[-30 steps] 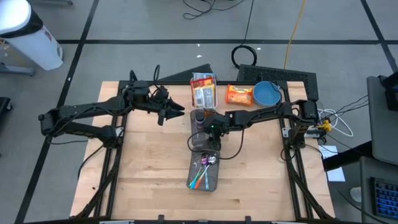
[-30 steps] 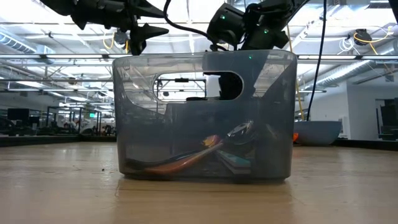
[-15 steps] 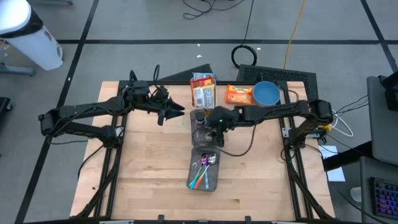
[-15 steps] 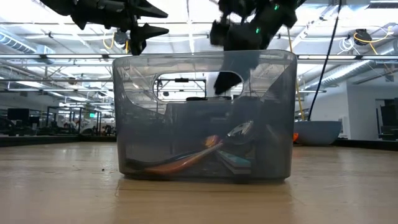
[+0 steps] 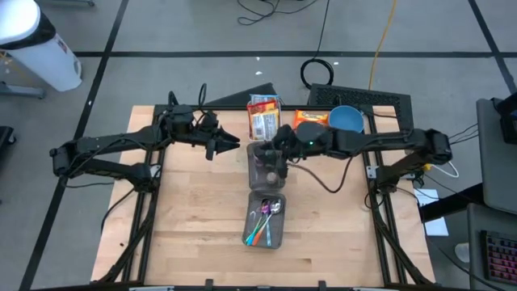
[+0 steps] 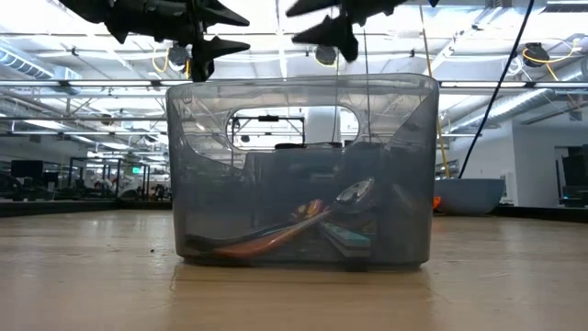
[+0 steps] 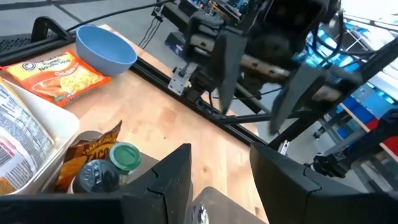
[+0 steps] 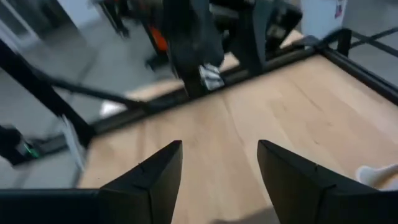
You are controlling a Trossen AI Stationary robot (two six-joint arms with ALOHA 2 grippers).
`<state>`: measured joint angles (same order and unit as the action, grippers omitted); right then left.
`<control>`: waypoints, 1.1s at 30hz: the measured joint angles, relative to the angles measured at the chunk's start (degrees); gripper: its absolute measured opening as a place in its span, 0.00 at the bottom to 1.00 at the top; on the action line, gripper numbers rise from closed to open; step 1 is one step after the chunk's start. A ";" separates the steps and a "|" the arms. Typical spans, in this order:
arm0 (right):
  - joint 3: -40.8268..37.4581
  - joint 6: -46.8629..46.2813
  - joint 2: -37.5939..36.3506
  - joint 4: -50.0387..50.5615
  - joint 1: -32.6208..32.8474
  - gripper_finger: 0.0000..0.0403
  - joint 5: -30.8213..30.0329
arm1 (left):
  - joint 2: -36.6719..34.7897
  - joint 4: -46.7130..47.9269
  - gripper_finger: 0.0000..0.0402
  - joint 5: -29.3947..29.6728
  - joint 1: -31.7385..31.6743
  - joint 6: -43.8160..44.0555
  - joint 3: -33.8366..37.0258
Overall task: Pick & Place Food Item
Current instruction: Put the orange noodle pack into the white bin
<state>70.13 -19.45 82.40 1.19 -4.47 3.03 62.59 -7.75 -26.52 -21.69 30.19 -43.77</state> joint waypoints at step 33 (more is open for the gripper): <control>-11.05 -17.39 -1.47 -24.42 -0.62 0.49 -1.46 | 0.00 0.02 0.42 0.04 -0.02 0.11 0.00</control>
<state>59.08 -36.84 80.93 -23.23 -5.09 1.56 62.59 -7.73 -26.48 -21.71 30.29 -43.77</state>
